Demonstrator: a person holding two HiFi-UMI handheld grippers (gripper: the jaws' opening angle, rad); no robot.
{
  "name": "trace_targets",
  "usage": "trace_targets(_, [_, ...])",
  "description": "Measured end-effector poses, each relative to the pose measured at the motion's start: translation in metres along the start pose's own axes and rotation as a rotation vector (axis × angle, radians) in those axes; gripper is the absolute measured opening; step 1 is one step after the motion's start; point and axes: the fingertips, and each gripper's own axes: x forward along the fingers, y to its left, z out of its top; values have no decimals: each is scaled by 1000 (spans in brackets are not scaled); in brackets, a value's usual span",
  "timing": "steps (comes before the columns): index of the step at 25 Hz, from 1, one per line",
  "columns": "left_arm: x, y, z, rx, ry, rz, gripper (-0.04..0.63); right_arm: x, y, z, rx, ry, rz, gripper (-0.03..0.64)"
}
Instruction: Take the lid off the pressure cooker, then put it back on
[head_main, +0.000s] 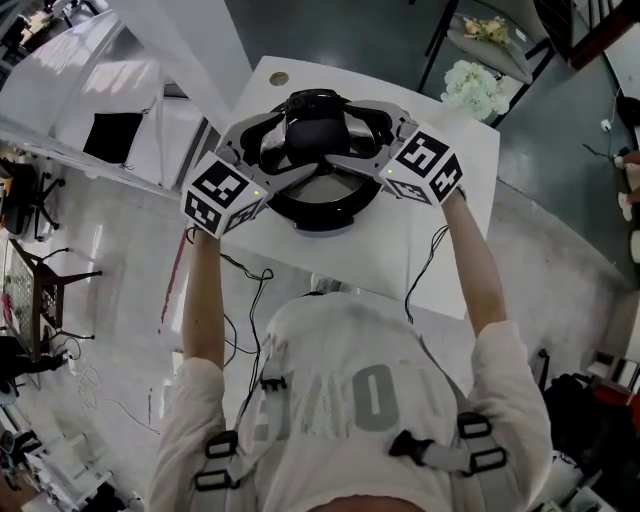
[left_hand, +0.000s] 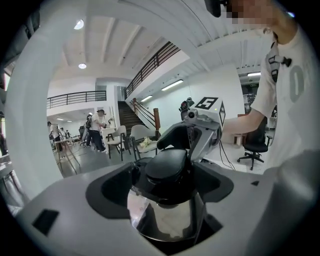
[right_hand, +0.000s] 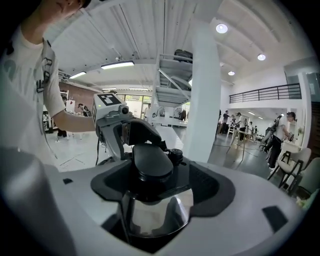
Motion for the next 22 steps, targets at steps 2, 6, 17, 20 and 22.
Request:
trace_targets(2, [3, 1, -3, 7, 16, -20, 373, 3, 2, -3, -10, 25, 22, 351])
trace_targets(6, [5, 0, -3, -6, 25, -77, 305, 7, 5, -8, -41, 68, 52, 324])
trace_targets(17, [5, -2, -4, -50, 53, -128, 262, 7, 10, -8, -13, 63, 77, 268])
trace_targets(20, [6, -1, -5, -83, 96, -107, 264, 8, 9, -9, -10, 71, 75, 268])
trace_targets(22, [7, -1, -5, -90, 98, -108, 264, 8, 8, -9, -12, 71, 70, 267])
